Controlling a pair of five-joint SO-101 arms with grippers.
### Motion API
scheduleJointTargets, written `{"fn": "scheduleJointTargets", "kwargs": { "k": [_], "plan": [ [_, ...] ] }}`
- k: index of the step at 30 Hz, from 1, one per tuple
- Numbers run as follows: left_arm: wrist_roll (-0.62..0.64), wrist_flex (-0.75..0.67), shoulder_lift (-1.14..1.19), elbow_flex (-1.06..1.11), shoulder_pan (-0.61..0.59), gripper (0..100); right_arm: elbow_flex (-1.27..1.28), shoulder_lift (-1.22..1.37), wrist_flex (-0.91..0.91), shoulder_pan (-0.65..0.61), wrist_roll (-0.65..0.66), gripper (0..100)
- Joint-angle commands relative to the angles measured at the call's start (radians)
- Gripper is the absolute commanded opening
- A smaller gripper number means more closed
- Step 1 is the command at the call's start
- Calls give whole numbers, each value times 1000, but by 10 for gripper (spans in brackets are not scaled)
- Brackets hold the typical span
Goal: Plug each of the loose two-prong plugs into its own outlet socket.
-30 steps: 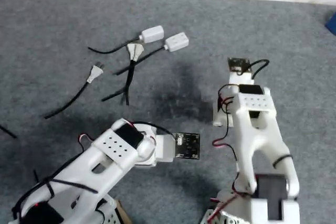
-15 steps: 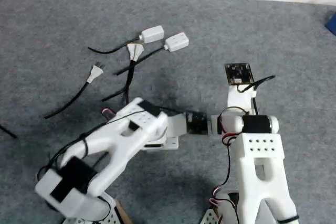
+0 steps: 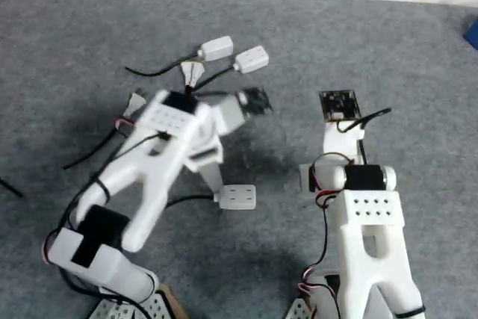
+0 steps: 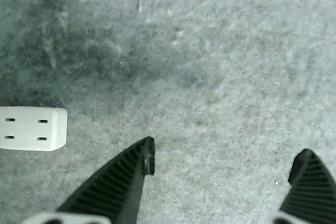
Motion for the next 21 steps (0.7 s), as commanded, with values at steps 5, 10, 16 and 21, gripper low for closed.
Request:
{"fn": "scheduleJointTargets", "kwargs": {
  "k": [5, 10, 16, 21],
  "plan": [
    [127, 112, -125, -222, -288, 428, -189, 44, -12, -22, 8, 386],
    [511, 107, -171, -259, -519, 428, -484, 387, -12, -113, -68, 386],
    [741, 104, -174, -145, -662, 428, -943, 880, -5, -262, -275, 386],
    [833, 25, -179, -2, -736, 432, -1251, 1124, -12, -516, -221, 386]
  ]
}}
